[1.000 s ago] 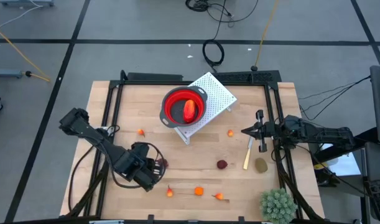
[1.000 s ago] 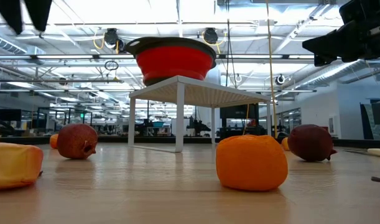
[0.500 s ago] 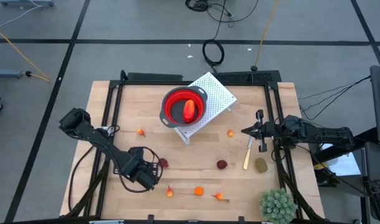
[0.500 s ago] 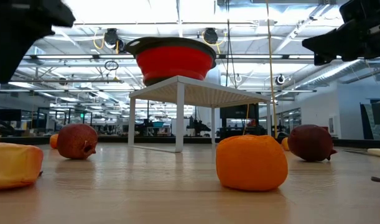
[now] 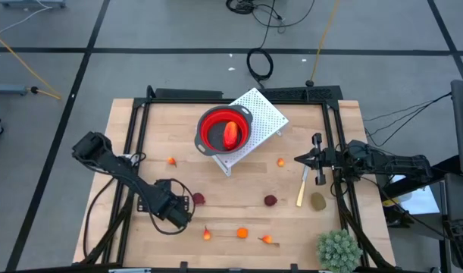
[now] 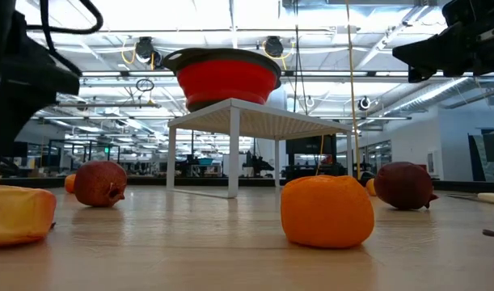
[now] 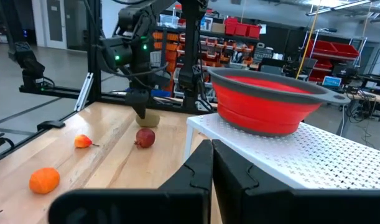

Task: Pick & Place Fruit
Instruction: Put the left kiwi into the red strainer bowl on the shelf

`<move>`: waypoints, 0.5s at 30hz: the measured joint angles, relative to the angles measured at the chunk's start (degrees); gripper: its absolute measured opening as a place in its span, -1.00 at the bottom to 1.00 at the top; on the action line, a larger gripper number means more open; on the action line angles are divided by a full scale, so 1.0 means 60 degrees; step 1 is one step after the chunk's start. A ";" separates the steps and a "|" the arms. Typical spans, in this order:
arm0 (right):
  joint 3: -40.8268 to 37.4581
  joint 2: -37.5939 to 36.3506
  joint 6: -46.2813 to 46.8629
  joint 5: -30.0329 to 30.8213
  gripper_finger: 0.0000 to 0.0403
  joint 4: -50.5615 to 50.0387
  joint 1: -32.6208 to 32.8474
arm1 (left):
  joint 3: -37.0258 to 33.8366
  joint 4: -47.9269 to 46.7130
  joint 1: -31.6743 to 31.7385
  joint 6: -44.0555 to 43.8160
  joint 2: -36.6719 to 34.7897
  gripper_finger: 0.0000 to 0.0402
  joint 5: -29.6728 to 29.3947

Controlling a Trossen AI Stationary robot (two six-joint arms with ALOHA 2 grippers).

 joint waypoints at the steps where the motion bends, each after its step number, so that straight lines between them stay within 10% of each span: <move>1: 0.0000 0.0000 0.0000 0.0000 -1.00 0.0000 0.0000 | -0.0100 0.0157 0.0017 0.0000 0.0000 0.95 -0.0005; 15: 0.0000 0.0000 0.0000 0.0000 -1.00 0.0000 0.0000 | -0.1186 0.1846 0.0034 -0.0065 0.0000 0.95 0.0296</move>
